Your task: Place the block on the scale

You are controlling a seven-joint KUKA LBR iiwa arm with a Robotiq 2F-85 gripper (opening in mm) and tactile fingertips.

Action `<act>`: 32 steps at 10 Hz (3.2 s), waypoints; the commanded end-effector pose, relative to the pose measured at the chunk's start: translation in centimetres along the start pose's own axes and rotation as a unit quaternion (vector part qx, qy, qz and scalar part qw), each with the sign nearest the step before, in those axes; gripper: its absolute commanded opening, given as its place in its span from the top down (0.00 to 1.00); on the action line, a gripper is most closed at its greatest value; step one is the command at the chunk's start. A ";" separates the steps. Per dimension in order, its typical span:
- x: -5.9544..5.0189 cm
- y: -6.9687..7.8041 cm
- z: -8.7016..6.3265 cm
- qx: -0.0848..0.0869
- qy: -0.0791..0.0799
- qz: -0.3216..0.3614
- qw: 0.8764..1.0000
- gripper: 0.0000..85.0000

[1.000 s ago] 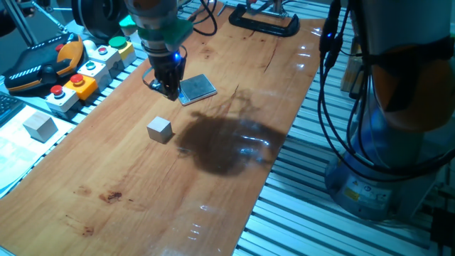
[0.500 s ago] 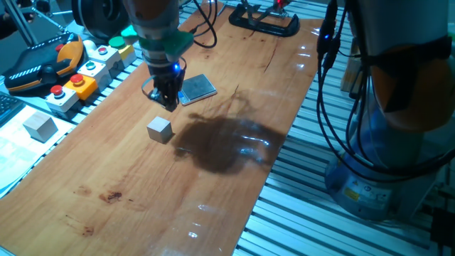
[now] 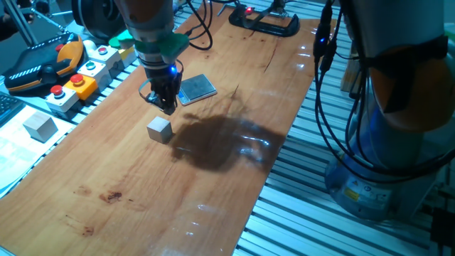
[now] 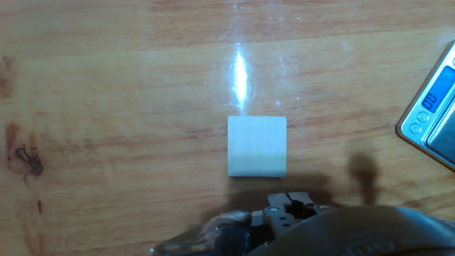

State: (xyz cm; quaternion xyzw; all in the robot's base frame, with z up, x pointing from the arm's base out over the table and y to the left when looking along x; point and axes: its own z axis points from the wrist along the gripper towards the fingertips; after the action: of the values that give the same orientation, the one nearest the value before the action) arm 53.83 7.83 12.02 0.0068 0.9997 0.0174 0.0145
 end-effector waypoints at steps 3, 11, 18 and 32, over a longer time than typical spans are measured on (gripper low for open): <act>0.0 0.0 0.0 0.017 -0.009 -0.011 1.000 0.99; 0.0 0.0 0.0 0.017 -0.001 -0.028 0.999 0.99; -0.6 0.4 0.0 0.010 -0.022 0.000 1.000 0.18; -3.3 1.5 4.8 0.001 -0.029 0.018 0.999 0.09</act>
State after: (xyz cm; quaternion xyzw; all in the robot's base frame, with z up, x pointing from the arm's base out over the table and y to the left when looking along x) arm 57.27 9.45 7.30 0.0258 0.9986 0.0165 0.0436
